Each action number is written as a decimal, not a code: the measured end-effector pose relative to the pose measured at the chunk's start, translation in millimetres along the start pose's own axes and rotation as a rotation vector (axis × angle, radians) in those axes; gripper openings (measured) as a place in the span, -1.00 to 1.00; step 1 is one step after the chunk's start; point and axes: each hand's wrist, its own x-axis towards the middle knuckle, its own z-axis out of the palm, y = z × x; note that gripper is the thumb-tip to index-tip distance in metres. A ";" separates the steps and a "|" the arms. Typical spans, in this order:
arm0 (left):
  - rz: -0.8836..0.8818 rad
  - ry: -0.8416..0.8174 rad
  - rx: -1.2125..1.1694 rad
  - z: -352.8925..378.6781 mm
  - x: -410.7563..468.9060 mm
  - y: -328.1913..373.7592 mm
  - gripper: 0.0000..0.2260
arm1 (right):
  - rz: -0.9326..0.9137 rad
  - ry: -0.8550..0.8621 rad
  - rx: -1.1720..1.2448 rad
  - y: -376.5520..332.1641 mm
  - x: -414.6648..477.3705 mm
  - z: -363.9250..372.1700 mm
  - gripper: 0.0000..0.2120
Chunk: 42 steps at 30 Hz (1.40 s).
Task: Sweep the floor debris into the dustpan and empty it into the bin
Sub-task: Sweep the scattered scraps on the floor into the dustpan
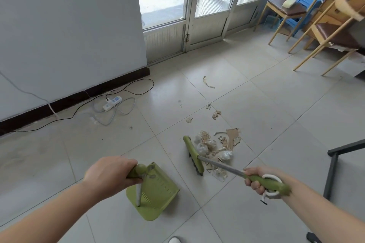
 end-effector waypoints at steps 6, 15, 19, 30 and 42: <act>-0.007 0.074 -0.032 -22.9 26.0 -9.8 -0.62 | 0.029 -0.102 0.073 -20.8 -0.3 32.7 -0.79; 0.020 0.135 -0.011 -58.2 79.4 -29.0 -0.66 | -0.028 -0.245 0.194 -91.2 25.3 101.4 -0.71; 0.030 0.138 -0.011 -68.5 113.5 -48.7 -0.62 | -0.066 -0.293 0.299 -134.1 44.1 131.6 -0.70; 0.032 0.091 -0.045 -81.5 205.2 -109.2 -0.65 | -0.046 -0.401 0.571 -264.6 125.6 198.9 -0.68; 0.087 0.032 -0.061 -91.6 256.5 -130.3 -0.65 | 0.005 -0.442 0.870 -264.0 127.3 134.5 -0.79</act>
